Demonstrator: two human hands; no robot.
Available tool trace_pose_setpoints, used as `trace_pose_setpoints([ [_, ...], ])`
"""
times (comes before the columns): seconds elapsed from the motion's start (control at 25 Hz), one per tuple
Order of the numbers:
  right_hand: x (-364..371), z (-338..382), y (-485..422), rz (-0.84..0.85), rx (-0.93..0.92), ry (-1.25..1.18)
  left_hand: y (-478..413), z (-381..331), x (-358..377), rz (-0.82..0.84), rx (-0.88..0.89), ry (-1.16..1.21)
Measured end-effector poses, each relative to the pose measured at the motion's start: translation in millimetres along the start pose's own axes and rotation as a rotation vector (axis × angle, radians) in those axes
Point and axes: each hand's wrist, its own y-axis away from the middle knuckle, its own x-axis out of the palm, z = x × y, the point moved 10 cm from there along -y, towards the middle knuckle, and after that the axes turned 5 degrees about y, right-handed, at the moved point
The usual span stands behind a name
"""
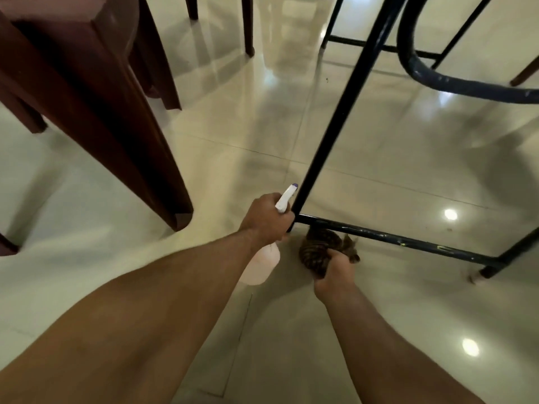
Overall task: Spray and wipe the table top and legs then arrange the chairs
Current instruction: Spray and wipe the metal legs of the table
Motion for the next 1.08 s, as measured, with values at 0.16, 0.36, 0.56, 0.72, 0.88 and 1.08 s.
trace_pose_setpoints([
  [0.16, 26, 16, -7, 0.167, 0.099, -0.136, 24, 0, 21, 0.022, -0.022, 0.053],
  [0.36, 86, -1, 0, 0.486, 0.180, 0.102, 40, 0, 29, -0.015, -0.026, -0.119],
  [0.56, 19, 54, -47, 0.367, 0.096, -0.331, 52, 3, 69, 0.046, -0.074, -0.125],
  [0.72, 12, 54, -43, 0.490, 0.130, -0.041, 57, 9, 107, 0.097, -0.178, -0.121],
  [0.88, -26, 87, -61, 0.391, 0.049, -0.223, 65, 15, 130, 0.120, -0.213, -0.090],
  [1.08, -49, 89, -70, 0.308, 0.104, -0.165, 73, 2, 171, 0.188, -0.188, -0.098],
])
